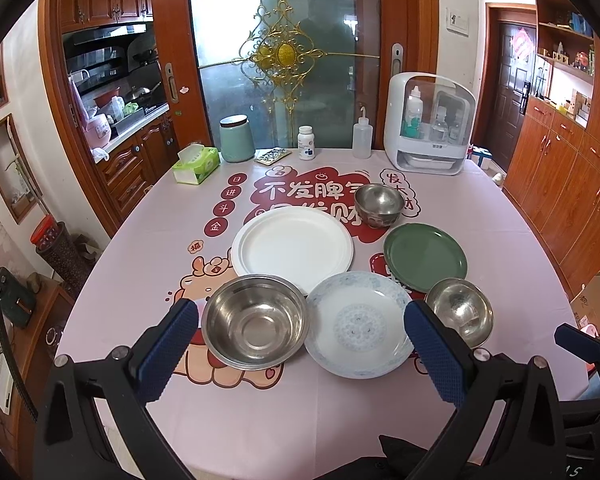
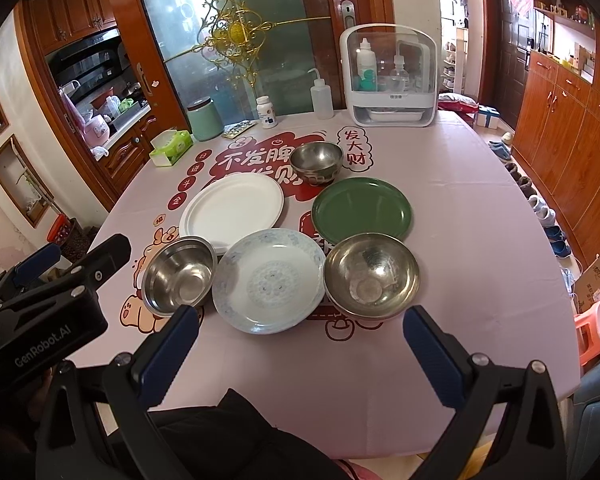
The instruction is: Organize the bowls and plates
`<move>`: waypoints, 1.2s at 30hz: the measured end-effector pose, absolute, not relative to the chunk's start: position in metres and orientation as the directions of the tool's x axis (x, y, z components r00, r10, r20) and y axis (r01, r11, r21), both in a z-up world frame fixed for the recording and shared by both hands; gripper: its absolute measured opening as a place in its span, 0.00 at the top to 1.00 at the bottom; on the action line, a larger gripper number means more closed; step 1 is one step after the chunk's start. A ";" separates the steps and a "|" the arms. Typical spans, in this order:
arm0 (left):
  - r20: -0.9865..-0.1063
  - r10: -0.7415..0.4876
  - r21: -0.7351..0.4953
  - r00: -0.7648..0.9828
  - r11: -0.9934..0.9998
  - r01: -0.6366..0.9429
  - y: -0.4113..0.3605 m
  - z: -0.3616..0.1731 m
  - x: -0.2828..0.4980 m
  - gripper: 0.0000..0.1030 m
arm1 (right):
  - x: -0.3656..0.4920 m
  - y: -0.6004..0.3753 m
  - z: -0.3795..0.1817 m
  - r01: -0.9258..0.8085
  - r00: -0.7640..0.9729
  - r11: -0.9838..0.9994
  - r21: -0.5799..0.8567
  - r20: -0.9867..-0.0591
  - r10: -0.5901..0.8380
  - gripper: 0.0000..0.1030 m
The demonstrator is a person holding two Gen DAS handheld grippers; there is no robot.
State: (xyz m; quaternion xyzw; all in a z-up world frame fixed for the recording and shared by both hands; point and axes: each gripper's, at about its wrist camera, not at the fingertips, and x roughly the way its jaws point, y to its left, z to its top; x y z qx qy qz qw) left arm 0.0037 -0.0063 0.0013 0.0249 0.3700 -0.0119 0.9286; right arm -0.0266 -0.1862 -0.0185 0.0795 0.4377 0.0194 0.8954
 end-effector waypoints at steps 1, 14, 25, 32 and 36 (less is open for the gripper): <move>-0.688 -0.004 0.037 0.725 0.998 0.041 -0.007 0.003 0.003 0.01 | -0.027 -0.185 -0.019 0.035 0.616 0.987 0.159 -0.781 0.104 0.01; -0.694 -0.009 0.033 0.720 0.998 0.044 -0.010 -0.003 0.006 0.01 | -0.023 -0.189 -0.020 0.037 0.607 0.987 0.157 -0.788 0.103 0.01; -0.709 -0.001 0.038 0.705 0.999 0.039 -0.006 -0.010 0.008 0.01 | -0.025 -0.194 -0.031 0.040 0.599 0.987 0.155 -0.795 0.100 0.01; -0.729 0.004 0.040 0.685 0.998 0.037 -0.002 -0.014 0.013 0.01 | -0.022 -0.186 -0.032 0.045 0.584 0.986 0.158 -0.805 0.103 0.01; -0.739 0.004 0.043 0.673 0.998 0.040 -0.002 -0.014 0.015 0.01 | -0.020 -0.186 -0.035 0.053 0.572 0.984 0.170 -0.813 0.110 0.01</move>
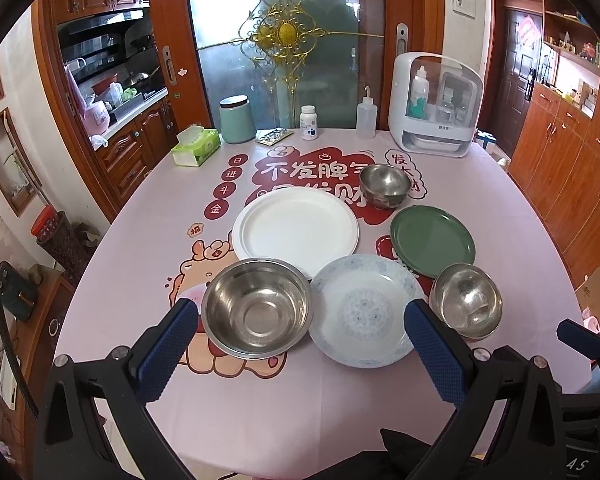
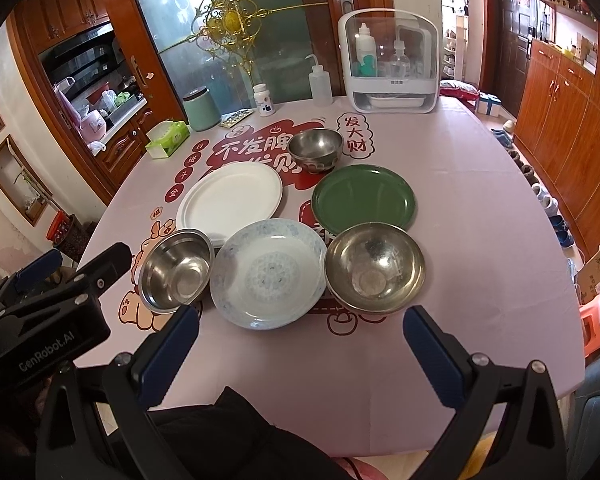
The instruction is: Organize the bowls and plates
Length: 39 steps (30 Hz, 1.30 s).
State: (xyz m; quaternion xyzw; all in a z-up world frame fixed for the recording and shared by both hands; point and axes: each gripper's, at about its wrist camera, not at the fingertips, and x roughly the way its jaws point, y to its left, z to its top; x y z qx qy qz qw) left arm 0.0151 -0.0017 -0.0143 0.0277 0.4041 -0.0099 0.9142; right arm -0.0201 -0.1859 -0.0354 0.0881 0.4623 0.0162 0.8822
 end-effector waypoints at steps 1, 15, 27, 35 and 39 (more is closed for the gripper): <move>-0.742 0.003 0.041 0.671 0.998 0.041 -0.001 -0.014 0.016 0.01 | -0.019 -0.186 -0.036 0.056 0.568 0.983 0.174 -0.815 0.112 0.01; -0.810 0.017 0.037 0.586 0.999 0.022 0.017 -0.028 0.036 0.01 | 0.000 -0.180 -0.052 0.072 0.519 0.965 0.254 -0.835 0.181 0.01; -0.846 -0.063 -0.047 0.530 0.998 0.043 0.032 -0.045 0.054 0.01 | 0.024 -0.174 -0.063 0.071 0.509 0.953 0.295 -0.832 0.220 0.01; -0.859 -0.068 -0.072 0.507 0.997 0.011 0.060 -0.055 0.078 0.01 | 0.054 -0.165 -0.073 0.106 0.492 0.950 0.294 -0.846 0.207 0.01; -0.865 -0.057 -0.086 0.499 0.996 -0.035 0.086 -0.056 0.098 0.01 | 0.070 -0.159 -0.070 0.107 0.518 0.949 0.295 -0.832 0.200 0.01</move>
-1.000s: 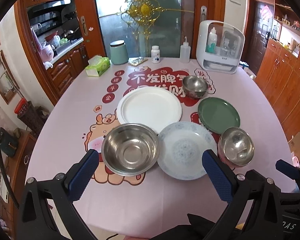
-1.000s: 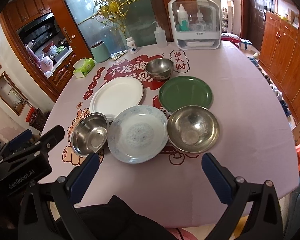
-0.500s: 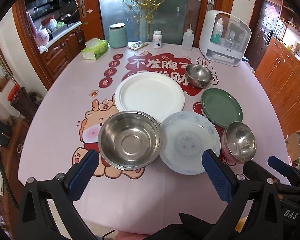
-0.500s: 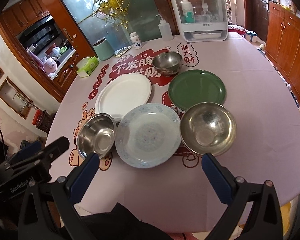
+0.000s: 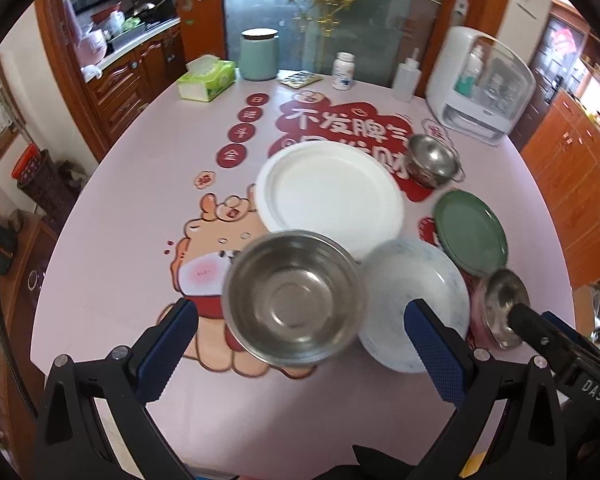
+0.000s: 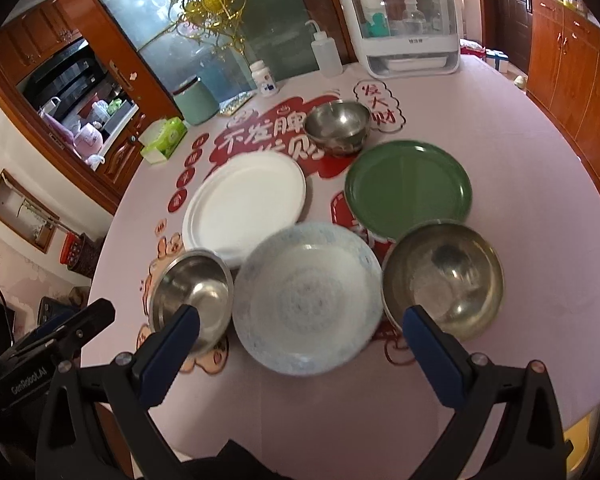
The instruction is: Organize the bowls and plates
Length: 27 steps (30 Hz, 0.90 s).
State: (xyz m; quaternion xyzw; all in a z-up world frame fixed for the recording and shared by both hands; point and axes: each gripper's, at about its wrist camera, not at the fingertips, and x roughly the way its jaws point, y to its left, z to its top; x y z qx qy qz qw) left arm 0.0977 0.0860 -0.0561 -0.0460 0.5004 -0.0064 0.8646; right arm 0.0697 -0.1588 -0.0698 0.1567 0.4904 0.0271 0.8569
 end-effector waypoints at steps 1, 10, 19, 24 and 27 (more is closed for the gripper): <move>-0.864 -0.053 -0.086 0.501 0.995 -0.043 0.091 -0.056 0.102 0.01 | 0.074 -0.157 -0.068 0.105 0.524 0.951 0.292 -0.829 0.197 0.01; -0.862 -0.047 -0.104 0.505 0.991 -0.086 0.138 -0.058 0.152 0.01 | 0.112 -0.147 -0.074 0.148 0.521 0.945 0.291 -0.835 0.175 0.01; -0.883 -0.046 -0.107 0.468 0.989 -0.104 0.165 -0.083 0.202 0.01 | 0.146 -0.141 -0.090 0.183 0.506 0.946 0.266 -0.851 0.142 0.02; -0.894 -0.066 -0.121 0.443 0.988 -0.097 0.171 -0.105 0.226 0.01 | 0.163 -0.142 -0.101 0.178 0.514 0.949 0.260 -0.847 0.136 0.06; -0.896 -0.097 -0.149 0.433 0.985 -0.088 0.174 -0.118 0.240 0.01 | 0.172 -0.144 -0.109 0.174 0.520 0.951 0.255 -0.844 0.131 0.06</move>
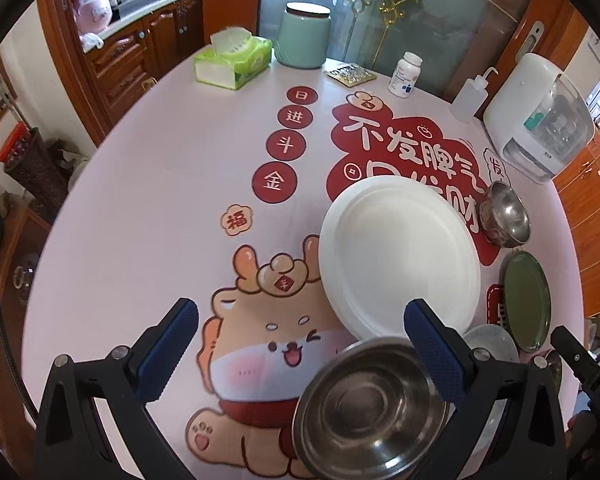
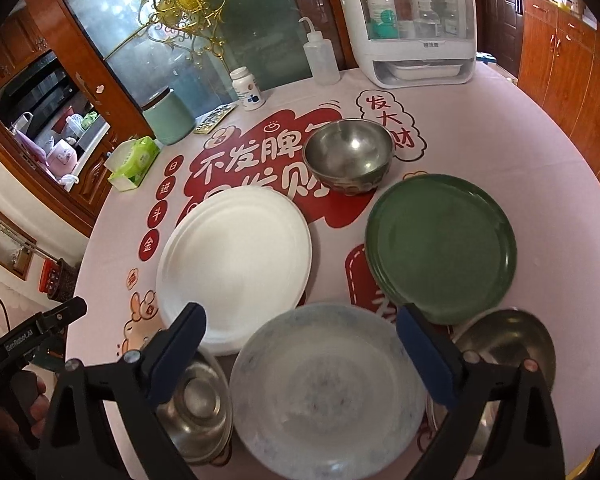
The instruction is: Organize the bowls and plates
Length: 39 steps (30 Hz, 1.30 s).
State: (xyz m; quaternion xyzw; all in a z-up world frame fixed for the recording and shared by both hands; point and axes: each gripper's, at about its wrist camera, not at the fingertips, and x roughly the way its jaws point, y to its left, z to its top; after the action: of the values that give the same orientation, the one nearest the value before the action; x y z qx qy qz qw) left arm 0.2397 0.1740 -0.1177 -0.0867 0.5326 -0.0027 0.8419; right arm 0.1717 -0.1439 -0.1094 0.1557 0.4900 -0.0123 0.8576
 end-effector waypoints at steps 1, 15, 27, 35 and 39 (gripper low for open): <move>-0.896 -0.107 -0.158 0.431 0.984 -0.085 0.175 -0.122 0.245 0.01 | 0.175 -0.145 -0.113 0.170 0.522 0.952 0.255 -0.843 0.133 0.07; -0.893 -0.196 -0.227 0.404 0.973 -0.031 0.170 -0.171 0.286 0.03 | 0.213 -0.146 -0.166 0.142 0.481 0.919 0.367 -0.837 0.260 0.19; -0.921 -0.211 -0.227 0.328 0.974 -0.012 0.155 -0.207 0.307 0.20 | 0.232 -0.142 -0.201 0.132 0.422 0.901 0.412 -0.846 0.325 0.38; -0.931 -0.224 -0.235 0.287 0.972 -0.006 0.147 -0.222 0.312 0.32 | 0.239 -0.145 -0.215 0.143 0.410 0.907 0.397 -0.858 0.311 0.47; -0.934 -0.229 -0.239 0.273 0.971 -0.003 0.145 -0.227 0.313 0.44 | 0.240 -0.149 -0.219 0.148 0.410 0.904 0.401 -0.857 0.313 0.53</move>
State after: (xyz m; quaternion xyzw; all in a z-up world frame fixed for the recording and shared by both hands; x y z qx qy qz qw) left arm 0.3131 0.1455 -0.2273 -0.0970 0.5985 -0.0716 0.7920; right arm 0.2395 -0.1486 -0.2189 0.2129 0.5406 0.0509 0.8123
